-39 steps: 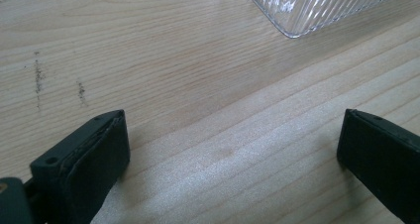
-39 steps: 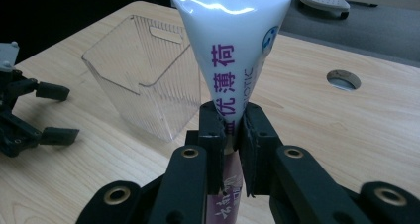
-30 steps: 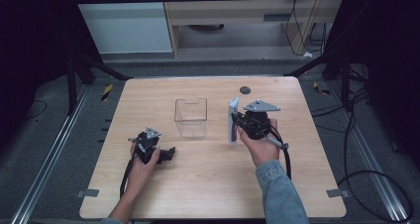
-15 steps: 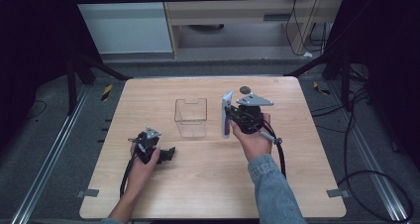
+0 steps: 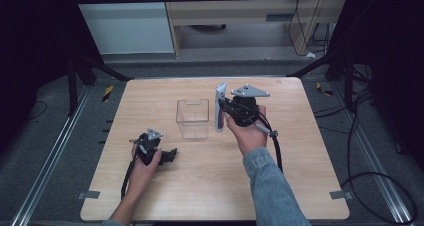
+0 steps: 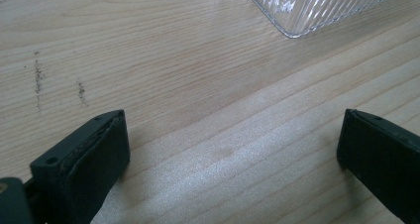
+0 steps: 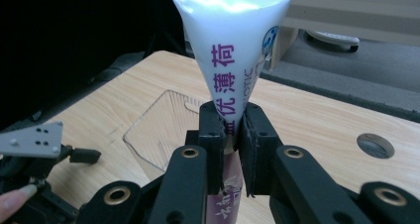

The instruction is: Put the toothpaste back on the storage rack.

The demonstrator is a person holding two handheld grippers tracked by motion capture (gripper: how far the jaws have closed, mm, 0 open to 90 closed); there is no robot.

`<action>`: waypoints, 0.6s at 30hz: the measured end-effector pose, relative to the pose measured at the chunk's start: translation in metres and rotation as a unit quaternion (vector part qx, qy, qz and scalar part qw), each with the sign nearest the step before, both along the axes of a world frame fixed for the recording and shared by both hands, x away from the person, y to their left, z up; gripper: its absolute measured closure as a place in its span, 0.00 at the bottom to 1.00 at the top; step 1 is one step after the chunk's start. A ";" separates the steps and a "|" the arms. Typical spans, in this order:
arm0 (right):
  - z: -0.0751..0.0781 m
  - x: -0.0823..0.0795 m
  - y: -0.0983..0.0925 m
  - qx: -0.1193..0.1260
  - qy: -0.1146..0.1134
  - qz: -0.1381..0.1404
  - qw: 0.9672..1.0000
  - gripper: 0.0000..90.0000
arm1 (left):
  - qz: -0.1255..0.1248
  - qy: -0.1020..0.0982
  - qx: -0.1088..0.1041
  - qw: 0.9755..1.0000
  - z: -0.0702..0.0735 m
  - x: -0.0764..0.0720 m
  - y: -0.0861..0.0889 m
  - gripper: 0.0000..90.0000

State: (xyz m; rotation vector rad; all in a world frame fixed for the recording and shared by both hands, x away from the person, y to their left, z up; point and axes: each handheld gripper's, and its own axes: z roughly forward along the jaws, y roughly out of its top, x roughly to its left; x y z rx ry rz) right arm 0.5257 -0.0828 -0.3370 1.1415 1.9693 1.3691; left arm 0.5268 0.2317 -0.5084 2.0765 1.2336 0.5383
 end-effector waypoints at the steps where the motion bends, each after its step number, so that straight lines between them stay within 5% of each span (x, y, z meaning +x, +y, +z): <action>1: 0.000 0.000 0.000 0.000 0.000 0.000 1.000 0.90 | 0.000 0.000 0.000 1.000 0.000 0.000 0.000 0.00; 18: 0.042 0.019 0.028 -0.004 -0.024 0.000 1.000 0.90 | -0.001 0.000 -0.001 1.000 0.000 0.001 0.000 0.00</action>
